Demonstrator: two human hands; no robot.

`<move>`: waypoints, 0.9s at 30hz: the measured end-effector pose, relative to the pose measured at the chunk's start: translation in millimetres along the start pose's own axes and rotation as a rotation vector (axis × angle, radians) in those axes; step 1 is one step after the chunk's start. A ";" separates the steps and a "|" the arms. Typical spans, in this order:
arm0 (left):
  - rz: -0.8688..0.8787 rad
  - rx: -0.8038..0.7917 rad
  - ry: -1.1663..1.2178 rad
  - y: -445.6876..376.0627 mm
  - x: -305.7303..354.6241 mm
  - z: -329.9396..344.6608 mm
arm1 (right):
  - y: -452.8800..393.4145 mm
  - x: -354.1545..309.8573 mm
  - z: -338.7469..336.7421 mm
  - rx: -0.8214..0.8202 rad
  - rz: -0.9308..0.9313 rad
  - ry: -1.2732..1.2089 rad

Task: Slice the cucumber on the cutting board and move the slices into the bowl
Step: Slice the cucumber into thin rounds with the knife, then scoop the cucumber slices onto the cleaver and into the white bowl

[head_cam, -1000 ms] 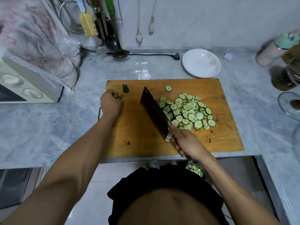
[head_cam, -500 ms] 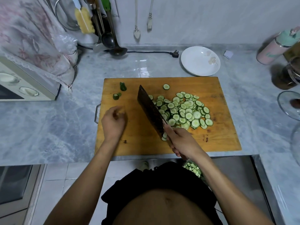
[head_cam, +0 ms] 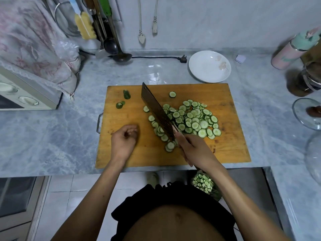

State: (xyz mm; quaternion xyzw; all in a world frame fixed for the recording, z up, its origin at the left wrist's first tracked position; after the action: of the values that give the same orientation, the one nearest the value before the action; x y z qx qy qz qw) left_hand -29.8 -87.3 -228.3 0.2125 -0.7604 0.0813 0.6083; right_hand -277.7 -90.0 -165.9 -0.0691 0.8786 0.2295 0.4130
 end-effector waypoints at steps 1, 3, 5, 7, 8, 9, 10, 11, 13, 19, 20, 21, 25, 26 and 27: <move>0.013 -0.003 -0.020 -1.0 2.4 4.0 | -0.3 2.9 -5.9 0.018 -0.003 0.018; 0.077 -0.016 -0.098 -6.3 9.0 14.6 | -0.9 9.3 -20.6 0.078 0.000 0.061; 0.153 -0.044 -0.207 -17.3 11.3 29.3 | 0.5 16.3 -36.4 0.148 0.000 0.120; 0.154 -0.076 -0.289 -33.1 7.5 47.1 | 2.7 23.7 -51.9 0.188 -0.003 0.179; 0.119 -0.092 -0.318 -41.0 4.8 56.1 | 3.0 28.5 -60.6 0.211 0.006 0.211; 0.082 -0.103 -0.340 -48.7 2.0 65.3 | 2.6 33.4 -69.6 0.231 0.023 0.248; 0.048 -0.109 -0.357 -56.0 -0.6 73.5 | 1.3 37.8 -78.3 0.242 0.042 0.289; 0.028 -0.109 -0.369 -62.5 -1.4 81.9 | -1.1 43.8 -86.1 0.244 0.063 0.333; -0.004 -0.097 -0.365 -71.6 1.7 97.1 | -5.6 56.7 -99.3 0.240 0.096 0.403; 0.054 -0.227 -0.213 -60.3 12.1 145.7 | 0.5 108.2 -120.9 0.331 0.212 0.461; 0.074 -0.253 -0.219 -59.6 13.6 150.2 | 2.6 115.9 -120.8 0.332 0.232 0.464; 0.093 -0.275 -0.228 -61.0 14.0 152.9 | 4.5 122.2 -120.1 0.329 0.248 0.476; 0.160 -0.308 -0.298 -70.7 18.3 150.7 | 10.3 127.6 -108.4 0.309 0.249 0.472; 0.168 -0.306 -0.344 -75.6 18.6 150.0 | 10.6 126.3 -103.5 0.288 0.242 0.465; 0.172 -0.309 -0.395 -81.2 19.0 150.7 | 10.5 125.3 -98.1 0.260 0.223 0.467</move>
State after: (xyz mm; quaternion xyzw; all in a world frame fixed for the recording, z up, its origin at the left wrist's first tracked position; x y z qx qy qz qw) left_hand -132.9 -222.0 -258.2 0.0634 -0.8831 -0.0275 0.4641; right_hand -430.4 -117.3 -202.9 0.0307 0.9741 0.1369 0.1772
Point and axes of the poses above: each hand's wrist, its own y-axis away from the middle knuckle, its own z-axis out of the palm, x = y × z, the point moved 6 cm from there along -y, towards the middle knuckle, and after that the axes turned 11 degrees about y, right-handed, at the moved point
